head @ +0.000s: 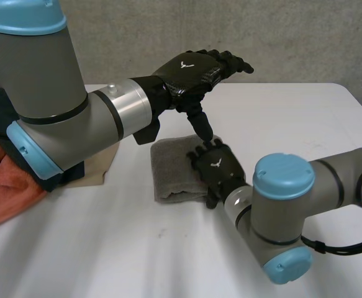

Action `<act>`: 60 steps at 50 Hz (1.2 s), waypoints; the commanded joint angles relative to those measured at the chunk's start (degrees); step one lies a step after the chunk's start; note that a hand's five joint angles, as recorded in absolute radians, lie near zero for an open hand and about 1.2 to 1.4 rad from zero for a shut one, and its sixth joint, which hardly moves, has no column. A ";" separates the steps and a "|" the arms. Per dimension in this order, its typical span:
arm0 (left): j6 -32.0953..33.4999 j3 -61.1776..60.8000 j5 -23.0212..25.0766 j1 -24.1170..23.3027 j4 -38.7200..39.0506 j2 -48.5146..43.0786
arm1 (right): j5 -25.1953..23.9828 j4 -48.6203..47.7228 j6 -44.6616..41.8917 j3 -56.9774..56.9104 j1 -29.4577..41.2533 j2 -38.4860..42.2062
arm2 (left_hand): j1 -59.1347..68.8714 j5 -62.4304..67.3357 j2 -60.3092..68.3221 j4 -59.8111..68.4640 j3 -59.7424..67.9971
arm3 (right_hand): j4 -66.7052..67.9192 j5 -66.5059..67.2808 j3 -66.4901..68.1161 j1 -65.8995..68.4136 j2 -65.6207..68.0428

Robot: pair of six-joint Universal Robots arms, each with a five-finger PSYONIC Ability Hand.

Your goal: Fold the laundry.

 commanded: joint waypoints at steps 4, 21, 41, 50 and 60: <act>-0.04 0.92 -3.40 -0.81 -1.45 1.83 | -0.32 3.98 27.58 -0.94 -6.28 -4.29 | -0.74 -2.92 -1.79 -1.43 -2.05 | -1.97 -2.73 -1.88 -2.94 -1.78; -0.39 0.39 -5.69 -0.81 -2.07 2.80 | -4.46 6.10 31.02 3.01 -9.28 -0.51 | -0.74 -2.92 -1.79 -1.43 -2.05 | -1.97 -2.73 -1.88 -2.94 -1.78; -0.39 -1.80 -5.96 0.86 -1.72 4.20 | 4.49 -9.97 28.56 -6.46 -10.76 9.07 | -0.74 -2.92 -1.79 -1.43 -2.05 | 68.03 67.27 68.12 67.06 68.22; -0.48 -1.72 -6.05 1.30 -1.63 5.17 | 5.83 -10.88 26.72 -24.39 -21.40 14.77 | -0.74 -2.92 -1.79 -1.43 -2.05 | 68.03 67.27 68.12 67.06 68.22; -0.66 0.47 -6.22 0.25 -1.72 4.12 | 11.27 2.66 25.48 -59.80 -33.52 32.78 | -0.74 -2.92 -1.79 -1.43 -2.05 | 68.03 67.27 68.12 67.06 68.22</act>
